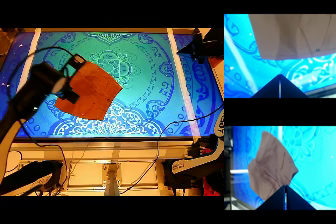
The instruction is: Fold the clothes and pants, and hang the long-sleeved shirts on hangers.
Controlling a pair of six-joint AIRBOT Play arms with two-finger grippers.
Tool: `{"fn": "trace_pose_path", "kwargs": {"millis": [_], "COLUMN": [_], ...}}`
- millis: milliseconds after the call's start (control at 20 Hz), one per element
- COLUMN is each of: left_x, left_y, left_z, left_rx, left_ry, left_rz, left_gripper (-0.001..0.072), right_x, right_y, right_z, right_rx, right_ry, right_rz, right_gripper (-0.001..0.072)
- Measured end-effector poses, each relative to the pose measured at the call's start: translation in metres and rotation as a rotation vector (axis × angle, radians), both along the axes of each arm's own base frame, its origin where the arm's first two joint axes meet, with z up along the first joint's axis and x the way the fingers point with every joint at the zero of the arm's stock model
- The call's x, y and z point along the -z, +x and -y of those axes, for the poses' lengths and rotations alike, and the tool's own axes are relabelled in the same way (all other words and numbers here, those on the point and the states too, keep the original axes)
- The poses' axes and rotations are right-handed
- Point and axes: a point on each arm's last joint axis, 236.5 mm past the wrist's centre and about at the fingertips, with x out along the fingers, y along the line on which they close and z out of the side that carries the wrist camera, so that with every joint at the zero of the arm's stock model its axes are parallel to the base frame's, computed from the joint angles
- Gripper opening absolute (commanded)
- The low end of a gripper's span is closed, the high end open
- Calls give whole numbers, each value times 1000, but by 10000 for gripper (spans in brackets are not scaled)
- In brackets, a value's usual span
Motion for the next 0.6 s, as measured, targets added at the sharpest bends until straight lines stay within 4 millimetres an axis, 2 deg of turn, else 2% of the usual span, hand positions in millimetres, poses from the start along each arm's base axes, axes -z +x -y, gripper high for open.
{"fn": "trace_pose_path", "kwargs": {"millis": [150, 300, 500, 600], "left_x": [4, 32, 78, 90], "left_y": [3, -4, -16, -18], "left_z": [-22, -48, -73, -78], "left_rx": [-85, -184, -321, -367], "left_ry": [-149, -296, -505, -625], "left_rz": [-9, -74, -154, -162], "left_gripper": [7, 7, 7, 7], "right_x": [32, 74, 143, 168], "right_y": [-13, -36, -88, -119], "right_z": [-43, -85, -139, -171], "right_rx": [-116, -220, -329, -377], "right_ry": [-13, -3, 28, 83], "right_rz": [-69, -176, -342, -405], "right_gripper": [12, 11, 12, 12]}}
